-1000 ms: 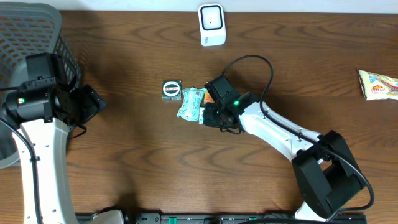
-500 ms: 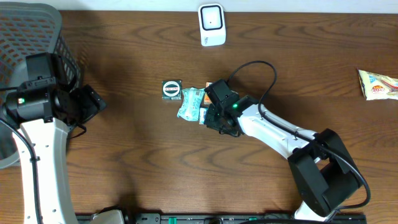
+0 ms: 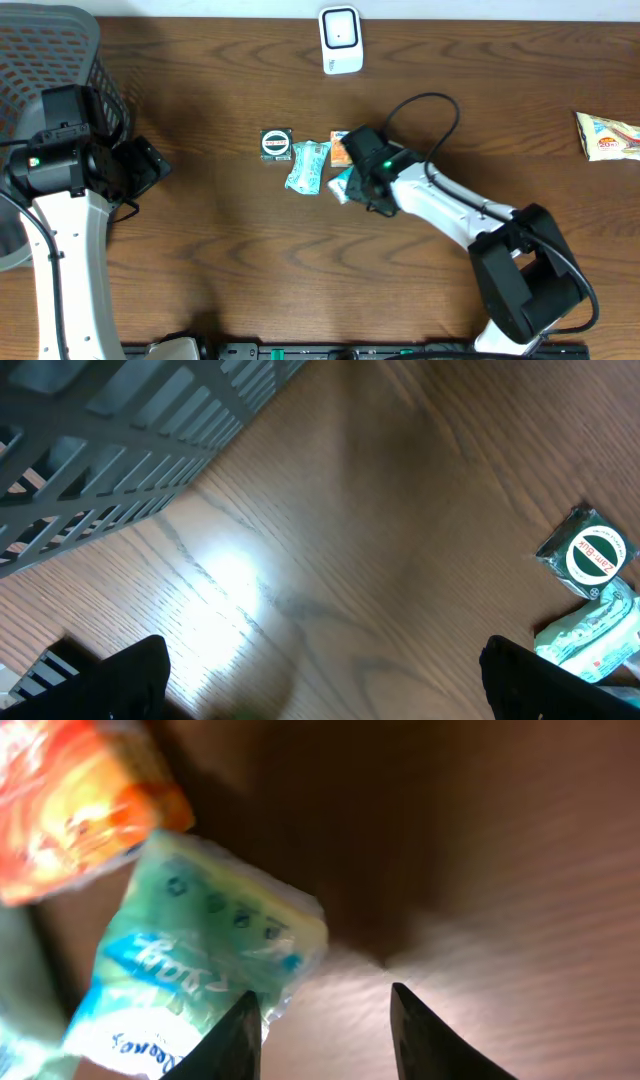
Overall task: Scan the item barcode
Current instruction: 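Lower the right gripper and grasp the green Kleenex pack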
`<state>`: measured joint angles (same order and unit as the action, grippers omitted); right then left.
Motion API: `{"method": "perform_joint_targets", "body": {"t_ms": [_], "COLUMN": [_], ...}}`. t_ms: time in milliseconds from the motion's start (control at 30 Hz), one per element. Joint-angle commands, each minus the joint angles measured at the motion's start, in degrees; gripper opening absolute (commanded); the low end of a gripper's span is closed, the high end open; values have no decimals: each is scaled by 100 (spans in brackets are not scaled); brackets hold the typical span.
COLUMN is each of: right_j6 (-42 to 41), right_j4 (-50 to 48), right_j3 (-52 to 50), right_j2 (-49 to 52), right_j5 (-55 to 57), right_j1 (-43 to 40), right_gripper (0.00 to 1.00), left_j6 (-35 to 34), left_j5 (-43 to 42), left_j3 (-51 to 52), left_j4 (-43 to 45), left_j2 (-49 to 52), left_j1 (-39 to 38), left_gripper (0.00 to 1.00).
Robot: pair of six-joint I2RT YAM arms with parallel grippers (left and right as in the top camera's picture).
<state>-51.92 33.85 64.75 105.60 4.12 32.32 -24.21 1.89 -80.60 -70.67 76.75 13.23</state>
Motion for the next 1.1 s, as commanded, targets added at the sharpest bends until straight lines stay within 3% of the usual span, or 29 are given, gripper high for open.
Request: {"method": "perform_joint_targets", "body": {"t_ms": [0,233,333,467,767,1067], "right_j6": [715,1954,2092,1963,1032,817], "right_j4": [22,2,0,-44,-61,-269], "right_j3": [149,286,286,286,227,195], "right_j2": [-9,-9,-9,-4,48,184], "right_j5": [-267,-2688,-3088,-2953,-1504,-1187], "right_j1": [-356,-916,-979,-962,-638,-424], "right_gripper": [37,37,39,39,45,47], "left_j6": [-33,-33,-33,-33,-33,-33], "left_j5": [94,94,94,94,96,94], "left_j3": [13,13,13,13,13,13], "left_j4": [-26,-26,-26,-26,-26,-26], "left_j2": [-24,-24,-24,-24,-24,-24], "left_j1": [20,20,20,20,20,20], "left_gripper": [98,98,98,98,97,98]}}
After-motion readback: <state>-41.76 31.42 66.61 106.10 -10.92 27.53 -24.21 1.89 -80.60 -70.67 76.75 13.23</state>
